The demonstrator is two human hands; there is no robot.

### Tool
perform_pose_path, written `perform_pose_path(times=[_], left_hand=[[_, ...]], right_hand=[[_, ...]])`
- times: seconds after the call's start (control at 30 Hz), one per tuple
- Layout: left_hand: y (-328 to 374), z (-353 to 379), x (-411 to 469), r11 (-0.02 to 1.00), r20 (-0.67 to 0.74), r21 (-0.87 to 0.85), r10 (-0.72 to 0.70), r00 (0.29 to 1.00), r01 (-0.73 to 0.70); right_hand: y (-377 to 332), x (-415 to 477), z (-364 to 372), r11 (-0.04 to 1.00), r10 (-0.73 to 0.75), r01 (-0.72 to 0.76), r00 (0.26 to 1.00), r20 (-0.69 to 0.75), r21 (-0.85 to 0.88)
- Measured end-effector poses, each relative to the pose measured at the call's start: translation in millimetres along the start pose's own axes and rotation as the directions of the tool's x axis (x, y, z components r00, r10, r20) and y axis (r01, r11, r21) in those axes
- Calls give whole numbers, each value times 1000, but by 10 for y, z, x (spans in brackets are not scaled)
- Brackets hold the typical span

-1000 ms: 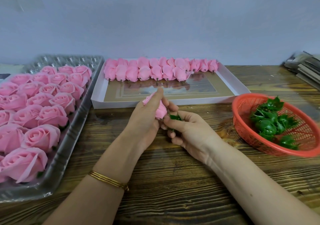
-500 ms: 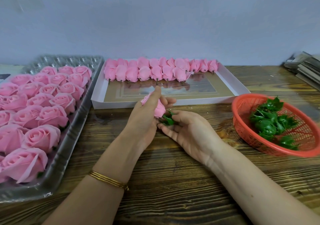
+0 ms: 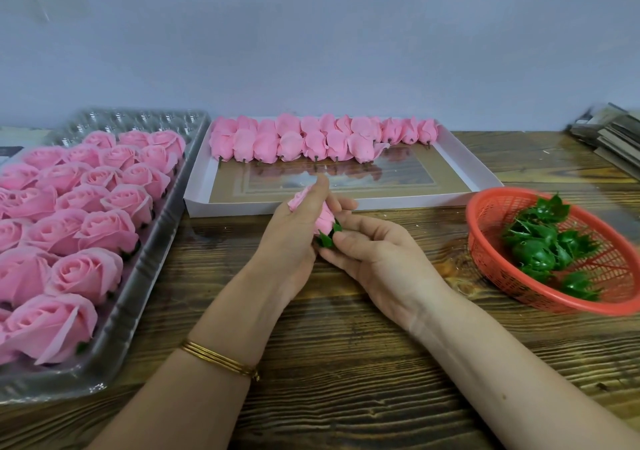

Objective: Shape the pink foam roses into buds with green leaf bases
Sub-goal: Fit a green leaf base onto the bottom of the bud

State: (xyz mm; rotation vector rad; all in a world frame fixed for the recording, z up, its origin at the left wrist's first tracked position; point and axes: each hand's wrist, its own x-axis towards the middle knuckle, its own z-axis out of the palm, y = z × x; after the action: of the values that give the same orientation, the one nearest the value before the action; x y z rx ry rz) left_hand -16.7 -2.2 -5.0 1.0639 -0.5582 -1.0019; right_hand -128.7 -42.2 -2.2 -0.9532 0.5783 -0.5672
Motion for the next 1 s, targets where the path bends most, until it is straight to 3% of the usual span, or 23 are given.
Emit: perform_pose_path(times=[0.33,0.53,1.0], left_hand=[[5,-15,-24,997,38,70,-32,999,29],[6,-16,-26,996,40,87,-26,999,22],[16,-50,-26,992,109,121,-61,992,47]], right_hand=[[34,-2,5,996,-91,91,995,-49,4],[0,20,-23,995,-8,11,1000,-24,102],[-10,-8,-14,987,-34,46,996,-78,153]])
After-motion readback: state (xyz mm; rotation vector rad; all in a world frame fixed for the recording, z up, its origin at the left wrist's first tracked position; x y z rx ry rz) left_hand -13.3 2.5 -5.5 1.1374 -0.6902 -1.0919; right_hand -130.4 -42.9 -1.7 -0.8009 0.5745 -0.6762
